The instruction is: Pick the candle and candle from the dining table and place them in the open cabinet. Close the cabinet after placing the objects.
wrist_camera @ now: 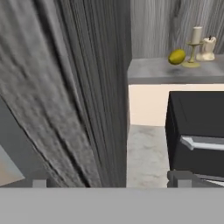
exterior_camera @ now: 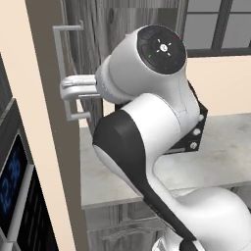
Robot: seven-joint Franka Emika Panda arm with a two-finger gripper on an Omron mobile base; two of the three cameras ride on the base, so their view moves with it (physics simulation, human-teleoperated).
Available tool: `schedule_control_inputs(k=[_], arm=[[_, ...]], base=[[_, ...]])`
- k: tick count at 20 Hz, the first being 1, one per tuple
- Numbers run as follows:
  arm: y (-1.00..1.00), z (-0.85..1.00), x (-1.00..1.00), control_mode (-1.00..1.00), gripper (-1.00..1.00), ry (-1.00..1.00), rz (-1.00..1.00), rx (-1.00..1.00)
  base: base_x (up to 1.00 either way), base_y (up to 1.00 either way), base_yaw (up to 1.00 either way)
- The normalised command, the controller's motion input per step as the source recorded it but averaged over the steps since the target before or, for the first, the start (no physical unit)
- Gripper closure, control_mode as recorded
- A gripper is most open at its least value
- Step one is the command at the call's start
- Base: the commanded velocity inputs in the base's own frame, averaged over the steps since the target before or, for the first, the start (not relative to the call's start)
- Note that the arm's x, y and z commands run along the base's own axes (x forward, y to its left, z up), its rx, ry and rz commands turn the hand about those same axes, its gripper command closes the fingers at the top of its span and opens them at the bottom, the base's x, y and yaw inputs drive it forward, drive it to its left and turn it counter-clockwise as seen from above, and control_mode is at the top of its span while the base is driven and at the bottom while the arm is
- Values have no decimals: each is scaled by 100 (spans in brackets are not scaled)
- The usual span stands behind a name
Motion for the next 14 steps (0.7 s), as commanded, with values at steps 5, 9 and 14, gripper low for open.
schedule_control_inputs(k=[5,9,14], arm=[[-64,0,2,-100,-100,0,-6,-1],[-62,0,0,-100,-100,2,-8,0],[-51,0,3,-100,-100,6,-12,-1]], base=[[0,0,0],[0,0,0],[0,0,0]])
